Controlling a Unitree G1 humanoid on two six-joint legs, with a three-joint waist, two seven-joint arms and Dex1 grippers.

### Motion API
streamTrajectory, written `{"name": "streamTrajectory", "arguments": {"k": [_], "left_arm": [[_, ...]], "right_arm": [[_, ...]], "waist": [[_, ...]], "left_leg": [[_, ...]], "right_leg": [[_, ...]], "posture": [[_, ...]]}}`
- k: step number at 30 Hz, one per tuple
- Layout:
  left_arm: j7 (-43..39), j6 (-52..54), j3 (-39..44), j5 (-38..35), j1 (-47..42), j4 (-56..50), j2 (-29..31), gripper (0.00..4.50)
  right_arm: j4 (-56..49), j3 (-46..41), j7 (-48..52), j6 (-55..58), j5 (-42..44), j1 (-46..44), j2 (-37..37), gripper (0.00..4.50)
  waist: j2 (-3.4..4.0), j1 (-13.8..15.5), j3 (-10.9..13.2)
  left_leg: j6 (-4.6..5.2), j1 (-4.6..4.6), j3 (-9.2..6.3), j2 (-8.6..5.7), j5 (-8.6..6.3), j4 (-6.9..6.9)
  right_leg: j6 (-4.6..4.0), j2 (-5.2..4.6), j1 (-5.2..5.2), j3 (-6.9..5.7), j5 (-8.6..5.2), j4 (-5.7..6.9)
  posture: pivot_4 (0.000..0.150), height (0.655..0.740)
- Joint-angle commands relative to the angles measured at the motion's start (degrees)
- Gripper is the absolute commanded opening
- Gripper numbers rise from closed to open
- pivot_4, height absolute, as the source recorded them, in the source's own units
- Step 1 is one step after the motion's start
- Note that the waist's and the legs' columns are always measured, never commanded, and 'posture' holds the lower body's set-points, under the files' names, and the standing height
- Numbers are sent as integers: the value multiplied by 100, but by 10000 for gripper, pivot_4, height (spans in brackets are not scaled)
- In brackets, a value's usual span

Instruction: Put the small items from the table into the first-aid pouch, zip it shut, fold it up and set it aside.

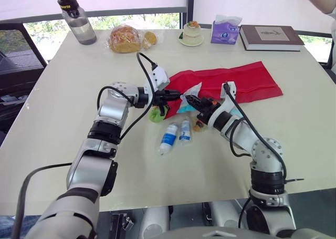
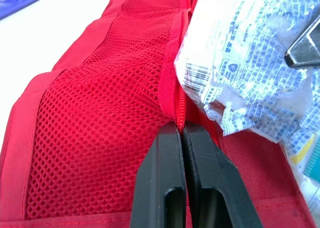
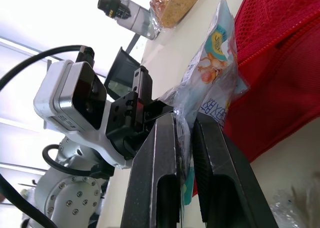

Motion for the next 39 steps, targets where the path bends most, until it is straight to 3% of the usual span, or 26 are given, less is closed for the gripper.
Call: {"name": "streamTrajectory", "arguments": {"k": [1, 39], "left_arm": [[-51, 116, 205, -263, -125, -123, -61, 999], [-54, 1564, 281, -929, 537, -1588, -104, 999]], "right_arm": [[-27, 3, -9, 54, 224, 160, 157, 0], [2204, -741, 947, -956, 270, -911, 811, 0]], "waist": [[0, 3, 0], [2, -11, 1]], "left_leg": [[0, 0, -1, 0, 0, 1], [0, 6, -2, 3, 0, 35]], "right_leg": [[0, 0, 0, 0, 0, 1], [0, 5, 1, 5, 0, 36]], "posture": [[1500, 7387], [1500, 7387]]}}
